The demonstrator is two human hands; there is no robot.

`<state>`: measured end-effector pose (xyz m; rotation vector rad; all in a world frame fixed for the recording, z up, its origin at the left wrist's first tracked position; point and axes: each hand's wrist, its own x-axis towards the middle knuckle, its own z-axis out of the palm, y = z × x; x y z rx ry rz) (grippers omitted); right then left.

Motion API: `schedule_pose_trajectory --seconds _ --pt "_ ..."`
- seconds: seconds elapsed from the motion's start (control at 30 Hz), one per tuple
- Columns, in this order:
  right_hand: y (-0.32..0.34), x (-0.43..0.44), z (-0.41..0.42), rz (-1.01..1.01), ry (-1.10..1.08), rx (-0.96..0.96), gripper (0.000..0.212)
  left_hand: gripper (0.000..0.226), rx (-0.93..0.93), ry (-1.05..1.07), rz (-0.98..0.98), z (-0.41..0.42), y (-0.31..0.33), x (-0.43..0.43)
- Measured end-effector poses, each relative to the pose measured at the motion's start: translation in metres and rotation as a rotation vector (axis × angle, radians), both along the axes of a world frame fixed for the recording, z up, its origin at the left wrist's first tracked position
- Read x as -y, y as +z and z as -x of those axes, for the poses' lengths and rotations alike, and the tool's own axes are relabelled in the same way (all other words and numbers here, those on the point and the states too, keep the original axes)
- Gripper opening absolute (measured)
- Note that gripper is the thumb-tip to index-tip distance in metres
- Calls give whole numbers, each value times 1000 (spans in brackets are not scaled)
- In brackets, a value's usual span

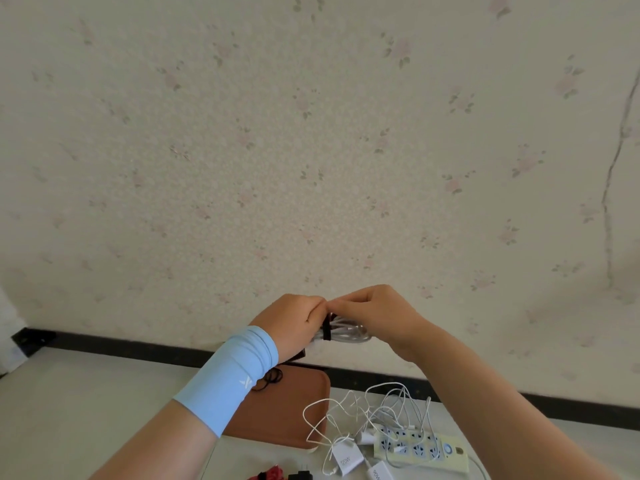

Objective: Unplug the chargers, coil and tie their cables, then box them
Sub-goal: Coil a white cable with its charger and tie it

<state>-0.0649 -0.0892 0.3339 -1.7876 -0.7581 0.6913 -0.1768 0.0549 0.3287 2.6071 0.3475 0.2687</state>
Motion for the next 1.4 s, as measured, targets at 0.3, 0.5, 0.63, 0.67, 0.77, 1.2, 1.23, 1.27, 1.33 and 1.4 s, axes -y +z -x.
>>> schedule_pose_trajectory --seconds 0.3,0.5,0.63,0.67,0.77,1.2,1.23,1.27,1.33,1.4 --pt "-8 -12 10 -30 -237 -33 12 30 269 86 -111 -3 -8 5" --pt "-11 -12 15 -50 -271 -35 22 36 219 84 55 -9 -10 0" --pt "-12 -14 21 -63 -264 177 23 38 193 135 278 -8 -6 3" --pt "-14 -15 23 -63 -269 224 24 39 177 154 316 -7 -5 5" --pt "-18 -16 28 -97 -311 279 46 43 116 219 300 -12 -12 4" --pt "-25 -25 42 -94 -181 416 12 33 -77 380 607 -12 -11 -7" --pt "-28 -26 43 -95 -177 477 12 33 -88 391 597 -13 -10 -7" --pt "-31 -27 43 -104 -163 547 11 34 -92 403 594 -13 -10 -8" --pt "-39 -28 41 -145 -105 692 8 35 -99 434 660 -14 -9 -10" --pt "-43 -28 36 -188 -46 769 7 35 -88 458 739 -11 -8 -11"
